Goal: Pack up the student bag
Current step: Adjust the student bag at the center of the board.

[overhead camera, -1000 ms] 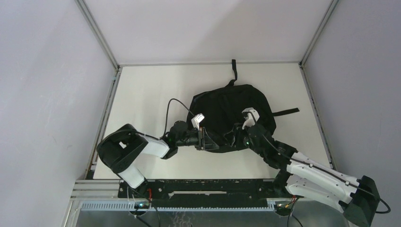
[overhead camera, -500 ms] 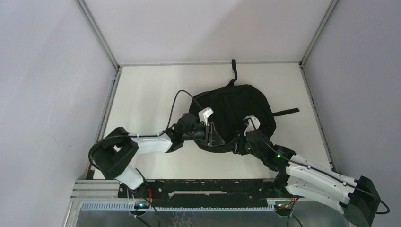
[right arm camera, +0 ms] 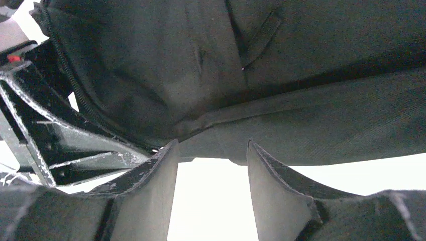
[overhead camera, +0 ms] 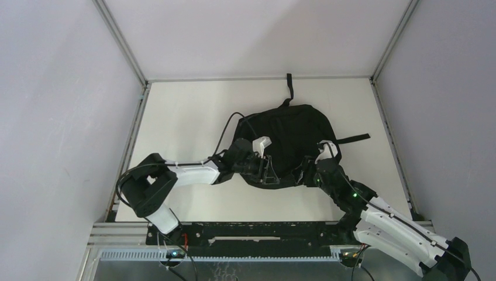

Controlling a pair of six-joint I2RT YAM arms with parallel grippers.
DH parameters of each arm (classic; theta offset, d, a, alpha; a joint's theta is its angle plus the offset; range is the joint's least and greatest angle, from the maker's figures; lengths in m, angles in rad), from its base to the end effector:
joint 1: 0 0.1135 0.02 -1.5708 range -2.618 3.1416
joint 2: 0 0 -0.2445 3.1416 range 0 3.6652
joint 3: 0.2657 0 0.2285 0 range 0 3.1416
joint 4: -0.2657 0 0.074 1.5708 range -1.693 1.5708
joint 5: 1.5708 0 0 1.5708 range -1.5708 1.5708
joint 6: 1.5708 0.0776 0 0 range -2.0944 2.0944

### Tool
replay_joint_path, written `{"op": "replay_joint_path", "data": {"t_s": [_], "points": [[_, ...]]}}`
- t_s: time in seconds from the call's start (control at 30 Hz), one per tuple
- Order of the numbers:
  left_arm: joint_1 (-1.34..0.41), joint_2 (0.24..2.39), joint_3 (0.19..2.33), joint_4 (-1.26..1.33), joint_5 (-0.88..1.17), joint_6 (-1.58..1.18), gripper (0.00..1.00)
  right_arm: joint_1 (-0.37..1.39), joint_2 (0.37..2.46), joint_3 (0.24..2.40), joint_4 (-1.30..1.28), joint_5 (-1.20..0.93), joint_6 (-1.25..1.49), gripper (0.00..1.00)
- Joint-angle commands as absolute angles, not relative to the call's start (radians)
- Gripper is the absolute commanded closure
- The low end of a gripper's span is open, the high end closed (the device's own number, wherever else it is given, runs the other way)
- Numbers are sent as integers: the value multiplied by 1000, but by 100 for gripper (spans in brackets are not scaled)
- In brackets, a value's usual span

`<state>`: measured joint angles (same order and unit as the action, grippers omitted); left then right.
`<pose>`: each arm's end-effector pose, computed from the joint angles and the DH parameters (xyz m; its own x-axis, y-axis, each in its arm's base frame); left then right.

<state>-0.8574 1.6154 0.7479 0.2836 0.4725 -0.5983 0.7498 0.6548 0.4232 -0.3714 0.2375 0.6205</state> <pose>0.1949 -0.2792 0.1495 -0.8173 0.1780 -0.5481 0.5585 0.4790 -0.6772 0.1423 0.1076 0.1855 -0.6403 0.1759 -0.7477 -0.1822 0.9109 0.3703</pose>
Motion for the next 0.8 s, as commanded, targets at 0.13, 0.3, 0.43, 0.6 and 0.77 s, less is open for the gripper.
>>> {"op": "replay_joint_path", "data": {"t_s": [0.13,0.3,0.43,0.6,0.77], "points": [[-869,1633,758,414,493,-658,51,709,654,413,-350,211,620,40],[-869,1661,745,534,497,-750,58,709,670,408,-344,198,625,40],[-868,1671,736,578,501,-780,67,709,665,391,-340,188,635,40],[-869,1661,716,583,496,-782,87,708,657,376,-341,185,665,43],[-867,1634,689,583,492,-781,100,705,651,354,-355,229,831,40]]}}
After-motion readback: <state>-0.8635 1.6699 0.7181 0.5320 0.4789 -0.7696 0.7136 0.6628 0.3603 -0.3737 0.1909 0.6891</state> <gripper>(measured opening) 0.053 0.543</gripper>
